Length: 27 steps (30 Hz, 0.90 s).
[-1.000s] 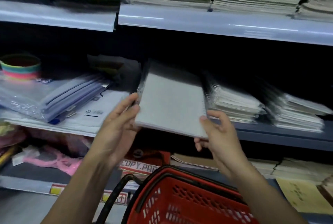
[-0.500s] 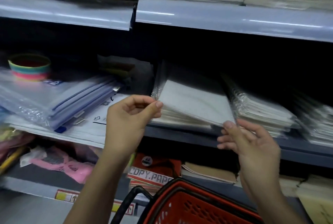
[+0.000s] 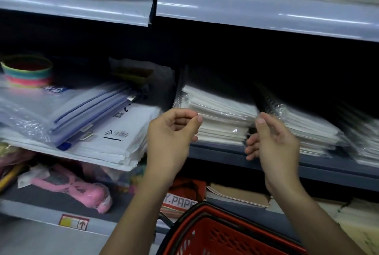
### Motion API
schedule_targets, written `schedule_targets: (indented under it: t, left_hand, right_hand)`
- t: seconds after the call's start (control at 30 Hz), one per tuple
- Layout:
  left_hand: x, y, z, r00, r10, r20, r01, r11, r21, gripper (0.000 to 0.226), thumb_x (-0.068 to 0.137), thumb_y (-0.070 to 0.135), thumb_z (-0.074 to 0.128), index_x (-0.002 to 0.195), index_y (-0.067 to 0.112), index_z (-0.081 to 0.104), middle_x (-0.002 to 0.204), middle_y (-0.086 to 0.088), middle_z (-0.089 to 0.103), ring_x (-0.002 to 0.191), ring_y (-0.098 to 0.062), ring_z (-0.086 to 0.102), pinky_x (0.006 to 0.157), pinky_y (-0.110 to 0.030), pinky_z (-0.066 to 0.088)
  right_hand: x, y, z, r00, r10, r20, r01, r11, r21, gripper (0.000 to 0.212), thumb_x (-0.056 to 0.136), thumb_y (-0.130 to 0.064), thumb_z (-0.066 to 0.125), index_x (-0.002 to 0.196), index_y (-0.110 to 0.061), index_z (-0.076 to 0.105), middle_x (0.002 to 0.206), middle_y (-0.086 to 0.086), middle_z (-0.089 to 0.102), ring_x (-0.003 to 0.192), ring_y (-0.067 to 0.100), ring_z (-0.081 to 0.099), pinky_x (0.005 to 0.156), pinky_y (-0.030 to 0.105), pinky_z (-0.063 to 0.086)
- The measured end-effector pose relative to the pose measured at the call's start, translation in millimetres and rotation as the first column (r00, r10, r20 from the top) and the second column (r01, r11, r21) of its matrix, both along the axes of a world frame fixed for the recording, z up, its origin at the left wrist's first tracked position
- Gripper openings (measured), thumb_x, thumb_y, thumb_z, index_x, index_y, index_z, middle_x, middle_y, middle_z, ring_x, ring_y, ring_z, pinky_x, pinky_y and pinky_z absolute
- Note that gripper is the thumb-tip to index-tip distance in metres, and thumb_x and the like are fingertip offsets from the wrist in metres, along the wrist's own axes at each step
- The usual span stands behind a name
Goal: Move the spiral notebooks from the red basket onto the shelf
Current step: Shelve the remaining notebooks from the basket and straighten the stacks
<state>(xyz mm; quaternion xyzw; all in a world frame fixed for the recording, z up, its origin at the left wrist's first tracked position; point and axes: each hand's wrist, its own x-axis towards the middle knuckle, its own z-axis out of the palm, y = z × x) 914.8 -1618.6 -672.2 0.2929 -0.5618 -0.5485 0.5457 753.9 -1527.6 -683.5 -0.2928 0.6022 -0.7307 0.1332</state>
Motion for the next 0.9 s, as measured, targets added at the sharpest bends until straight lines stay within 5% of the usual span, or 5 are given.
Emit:
schedule_targets:
  t: [0.3, 0.47, 0.7, 0.8, 0.9]
  left_hand:
    - [12, 17, -25, 0.995, -0.027, 0.098, 0.026, 1.0, 0.018, 0.005, 0.084, 0.009, 0.077, 0.084, 0.01, 0.072, 0.075, -0.008, 0.072, 0.065, -0.014, 0.067, 0.055, -0.019, 0.054]
    - [15, 45, -82, 0.901, -0.154, 0.407, 0.14, 0.988, 0.064, 0.01, 0.085, 0.007, 0.075, 0.077, 0.01, 0.071, 0.066, -0.008, 0.066, 0.055, -0.013, 0.063, 0.054, -0.022, 0.054]
    - [21, 107, -192, 0.343, -0.422, 0.839, 0.444, 0.86, 0.251, 0.007, 0.089, 0.011, 0.068, 0.091, 0.008, 0.074, 0.083, -0.003, 0.069, 0.062, 0.006, 0.061, 0.066, -0.01, 0.049]
    - [33, 122, -236, 0.0, -0.429, 0.903, 0.446, 0.808, 0.384, 0.023, 0.09, 0.02, 0.061, 0.101, 0.002, 0.072, 0.105, -0.016, 0.073, 0.094, -0.019, 0.07, 0.086, -0.029, 0.054]
    - [46, 134, -260, -0.349, -0.417, 0.839, 0.409, 0.737, 0.537, 0.038, 0.09, 0.029, 0.059, 0.116, 0.002, 0.066, 0.121, -0.016, 0.068, 0.111, -0.028, 0.065, 0.088, -0.034, 0.051]
  right_hand:
    - [26, 52, -18, 0.997, 0.069, -0.045, -0.064, 0.993, 0.099, 0.017, 0.099, -0.023, 0.057, 0.113, -0.031, 0.063, 0.057, 0.005, 0.062, 0.048, 0.017, 0.057, 0.044, 0.027, 0.049]
    - [29, 88, -75, 0.993, 0.113, 0.04, -0.119, 0.955, 0.272, 0.011, 0.1, -0.017, 0.055, 0.102, -0.02, 0.065, 0.053, 0.003, 0.059, 0.043, 0.016, 0.052, 0.04, 0.027, 0.043]
    - [27, 164, -213, 0.974, 0.135, 0.182, -0.226, 0.625, 0.747, 0.019, 0.096, -0.02, 0.058, 0.08, -0.014, 0.067, 0.059, 0.011, 0.064, 0.046, 0.022, 0.058, 0.048, 0.035, 0.049]
    - [36, 202, -257, 0.953, 0.14, 0.268, -0.302, 0.385, 0.872, 0.028, 0.096, -0.028, 0.057, 0.079, -0.009, 0.068, 0.061, 0.006, 0.062, 0.052, 0.019, 0.059, 0.05, 0.033, 0.049]
    - [51, 226, -268, 0.925, 0.219, 0.311, -0.364, 0.266, 0.893, 0.011, 0.098, -0.033, 0.054, 0.092, -0.03, 0.063, 0.079, -0.009, 0.06, 0.057, -0.004, 0.049, 0.054, 0.014, 0.047]
